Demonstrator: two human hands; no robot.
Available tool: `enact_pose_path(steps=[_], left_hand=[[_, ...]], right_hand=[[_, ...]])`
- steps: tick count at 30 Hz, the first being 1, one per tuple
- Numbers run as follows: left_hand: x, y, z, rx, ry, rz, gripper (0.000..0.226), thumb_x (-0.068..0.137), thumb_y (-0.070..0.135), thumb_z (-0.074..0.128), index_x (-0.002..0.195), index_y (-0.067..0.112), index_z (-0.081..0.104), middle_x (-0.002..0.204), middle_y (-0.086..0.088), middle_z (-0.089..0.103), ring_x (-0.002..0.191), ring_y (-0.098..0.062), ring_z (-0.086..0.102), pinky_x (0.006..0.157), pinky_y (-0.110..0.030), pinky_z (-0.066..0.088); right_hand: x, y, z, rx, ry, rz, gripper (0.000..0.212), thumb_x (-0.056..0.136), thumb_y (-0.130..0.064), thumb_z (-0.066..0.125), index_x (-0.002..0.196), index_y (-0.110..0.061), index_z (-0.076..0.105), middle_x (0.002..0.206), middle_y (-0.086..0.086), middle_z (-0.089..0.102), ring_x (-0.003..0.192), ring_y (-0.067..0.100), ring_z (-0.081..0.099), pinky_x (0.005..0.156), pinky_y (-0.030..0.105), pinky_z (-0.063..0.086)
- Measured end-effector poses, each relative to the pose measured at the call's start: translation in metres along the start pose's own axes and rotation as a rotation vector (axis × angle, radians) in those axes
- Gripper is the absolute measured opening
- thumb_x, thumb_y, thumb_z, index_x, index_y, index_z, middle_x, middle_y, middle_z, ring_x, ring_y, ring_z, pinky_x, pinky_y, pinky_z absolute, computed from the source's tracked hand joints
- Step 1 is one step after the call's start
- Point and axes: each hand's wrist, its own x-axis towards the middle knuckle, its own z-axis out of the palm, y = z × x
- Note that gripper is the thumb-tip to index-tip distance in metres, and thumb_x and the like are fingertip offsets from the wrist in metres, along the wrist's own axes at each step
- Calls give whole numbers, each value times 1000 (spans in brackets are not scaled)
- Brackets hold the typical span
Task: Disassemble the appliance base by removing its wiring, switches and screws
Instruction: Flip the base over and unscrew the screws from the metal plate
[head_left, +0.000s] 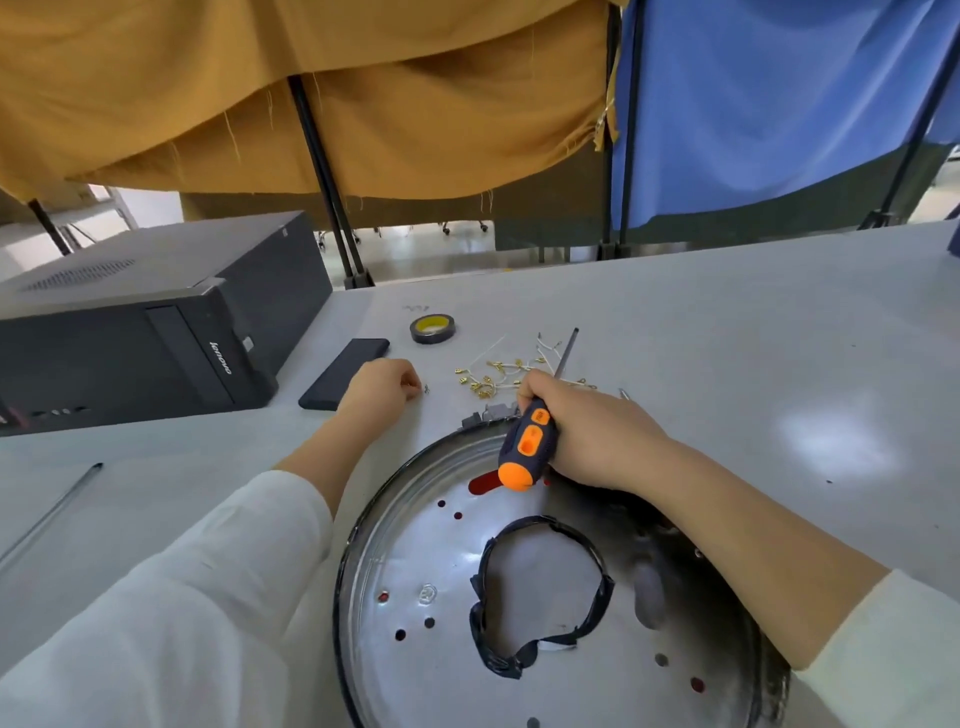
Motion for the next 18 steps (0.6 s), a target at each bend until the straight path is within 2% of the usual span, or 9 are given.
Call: enact_pose_path(steps=[4, 6, 9, 11, 13, 15, 18], left_hand=[[5, -5, 2, -49, -24, 32, 12, 92, 12, 54, 95, 19, 64, 98, 0, 67, 83, -12, 54, 70, -22, 39], [5, -8, 0, -56, -51, 11, 16, 92, 17, 56, 108, 20, 59, 94, 2, 64, 81, -11, 52, 70, -22, 39], [-3, -9, -7, -80, -56, -16, 41, 91, 14, 58, 129, 18, 45, 91, 5, 59, 83, -13, 52, 71, -25, 40], [-14, 0, -16, -205, 48, -9, 38, 91, 17, 58, 127, 19, 46, 92, 5, 58, 79, -12, 54, 65, -22, 41], [-30, 15, -29, -450, 109, -11, 29, 91, 24, 59, 119, 18, 53, 92, 4, 59, 74, -10, 58, 61, -21, 45], [-51, 34, -45, -658, -49, 18, 25, 91, 30, 58, 113, 18, 58, 95, 3, 63, 73, -10, 62, 63, -19, 50], [-83, 61, -60, -681, -412, 121, 26, 90, 39, 58, 109, 21, 62, 102, 6, 68, 85, -9, 65, 70, -18, 52]], right_hand=[[-1, -1, -1, -1, 10, -8, 36, 77, -17, 53, 88, -41, 28, 75, -8, 56, 70, 16, 53, 53, 29, 31], [-2, -1, -1, 0, 8, -9, 35, 78, -17, 53, 87, -41, 28, 76, -9, 57, 71, 16, 53, 54, 29, 32], [-2, -3, -2, 20, -7, 2, 35, 78, -19, 54, 87, -41, 29, 72, -9, 56, 67, 14, 51, 54, 29, 33], [-1, -4, -4, 51, -30, 6, 32, 80, -23, 56, 87, -40, 30, 75, -9, 58, 70, 15, 53, 55, 29, 36], [-1, -4, -6, 89, -32, 29, 29, 79, -30, 59, 88, -40, 33, 86, -7, 62, 80, 19, 57, 59, 28, 38], [-1, -4, -8, 123, -22, 62, 31, 77, -33, 64, 88, -39, 36, 92, -8, 63, 86, 19, 58, 65, 28, 41], [1, -10, -12, 245, 12, 49, 36, 76, -25, 75, 91, -32, 42, 90, -5, 58, 84, 19, 54, 78, 34, 45]])
